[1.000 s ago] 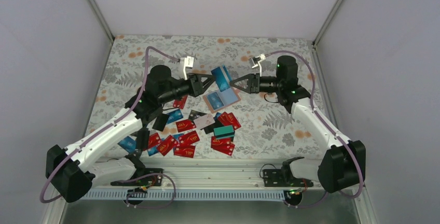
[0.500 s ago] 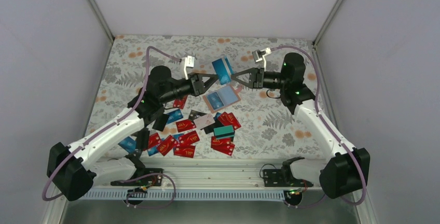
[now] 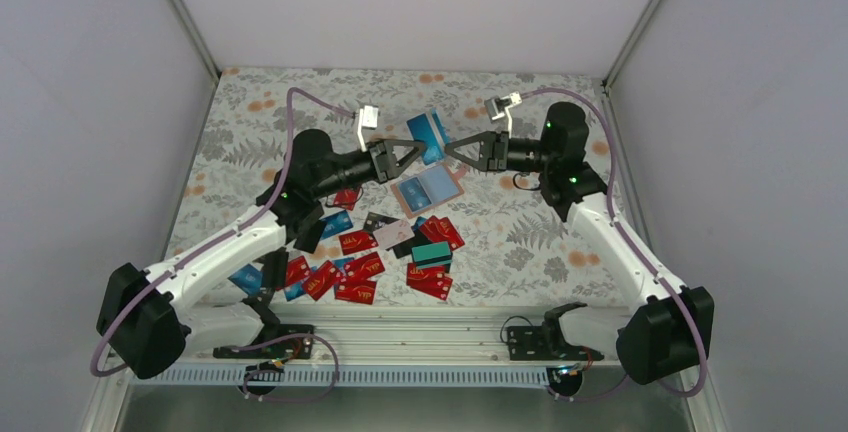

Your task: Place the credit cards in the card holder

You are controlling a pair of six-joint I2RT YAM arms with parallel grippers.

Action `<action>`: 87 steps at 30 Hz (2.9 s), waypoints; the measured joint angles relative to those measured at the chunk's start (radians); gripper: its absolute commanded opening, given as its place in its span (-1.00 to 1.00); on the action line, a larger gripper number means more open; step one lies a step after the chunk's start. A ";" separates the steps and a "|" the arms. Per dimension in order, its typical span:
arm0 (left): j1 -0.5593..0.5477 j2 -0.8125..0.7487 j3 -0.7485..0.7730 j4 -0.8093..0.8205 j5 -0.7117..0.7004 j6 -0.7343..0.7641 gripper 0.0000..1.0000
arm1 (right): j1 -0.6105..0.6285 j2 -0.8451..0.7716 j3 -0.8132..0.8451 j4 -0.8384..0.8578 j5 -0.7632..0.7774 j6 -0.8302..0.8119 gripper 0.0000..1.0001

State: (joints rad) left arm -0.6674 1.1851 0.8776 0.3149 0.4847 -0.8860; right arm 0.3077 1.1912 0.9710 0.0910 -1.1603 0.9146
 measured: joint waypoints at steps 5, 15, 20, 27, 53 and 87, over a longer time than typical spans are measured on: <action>0.000 0.005 0.000 0.019 0.005 -0.018 -0.88 | 0.004 0.000 0.000 0.000 0.000 -0.002 -0.92; 0.000 0.006 0.000 -0.015 -0.033 -0.004 -0.95 | 0.011 0.050 0.101 -0.220 0.113 -0.184 0.11; 0.008 0.023 -0.006 -0.123 -0.099 0.029 -0.95 | 0.010 0.167 0.147 -0.355 0.308 -0.319 0.18; 0.035 0.192 0.002 -0.229 -0.135 0.052 -0.95 | 0.003 0.447 0.167 -0.423 0.524 -0.427 0.03; 0.117 0.663 0.185 -0.404 0.114 0.123 -0.95 | -0.024 0.954 0.458 -0.421 0.608 -0.566 -0.25; 0.150 0.739 0.182 -0.362 0.174 0.066 -0.95 | -0.032 0.943 0.387 -0.319 0.563 -0.566 -0.41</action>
State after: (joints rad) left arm -0.5179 1.9244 1.0592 -0.0467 0.6590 -0.8204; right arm 0.2752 2.1342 1.3582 -0.2279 -0.5972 0.3481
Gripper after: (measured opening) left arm 0.028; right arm 0.295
